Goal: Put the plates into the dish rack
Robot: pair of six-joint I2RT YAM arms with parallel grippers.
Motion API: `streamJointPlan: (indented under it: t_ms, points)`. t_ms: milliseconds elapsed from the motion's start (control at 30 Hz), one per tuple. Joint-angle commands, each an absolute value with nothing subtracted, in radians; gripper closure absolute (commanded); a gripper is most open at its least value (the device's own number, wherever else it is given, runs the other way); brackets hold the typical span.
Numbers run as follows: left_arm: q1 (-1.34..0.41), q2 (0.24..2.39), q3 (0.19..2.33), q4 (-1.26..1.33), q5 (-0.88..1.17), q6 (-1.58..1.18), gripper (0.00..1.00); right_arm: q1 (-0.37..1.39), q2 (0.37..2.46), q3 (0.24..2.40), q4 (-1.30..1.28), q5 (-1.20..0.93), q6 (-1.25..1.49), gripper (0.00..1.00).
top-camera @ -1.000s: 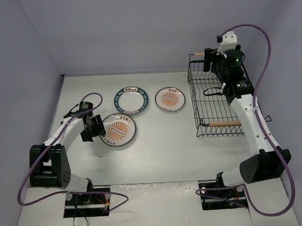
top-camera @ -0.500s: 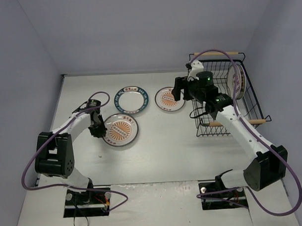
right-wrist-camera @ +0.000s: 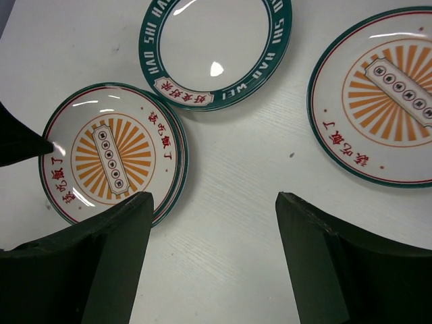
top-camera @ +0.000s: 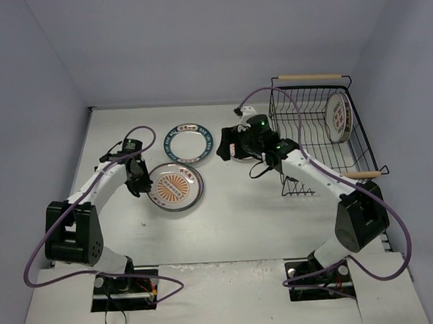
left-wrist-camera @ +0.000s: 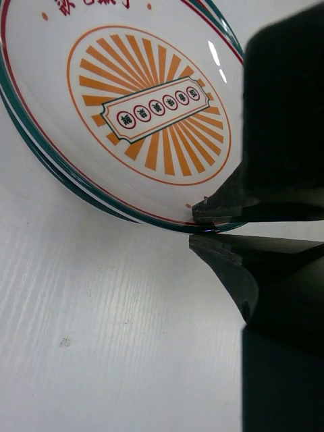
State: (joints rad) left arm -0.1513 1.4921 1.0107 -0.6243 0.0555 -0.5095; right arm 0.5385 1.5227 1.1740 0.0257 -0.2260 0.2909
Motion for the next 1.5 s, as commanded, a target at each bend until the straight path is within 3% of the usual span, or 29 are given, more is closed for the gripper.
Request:
streamJointPlan:
  t_ms: [0,200,733,1467]
  points:
    - [-0.156,1.436,1.086,-0.655,0.072,-0.479,1.0,0.563,1.555,1.175,0.133,-0.268,0.354,0.26]
    - [-0.155,1.379,1.077,-0.62,0.176,-0.46,1.0,0.58,1.638,1.16,0.205,-0.353,0.414,0.26]
    - [-0.12,1.201,0.873,-0.239,0.472,-0.571,1.0,0.58,1.778,1.103,0.345,-0.497,0.463,0.26]
    - [-0.117,1.143,0.985,-0.206,0.61,-0.614,1.0,0.479,1.822,1.1,0.44,-0.722,0.344,0.28]
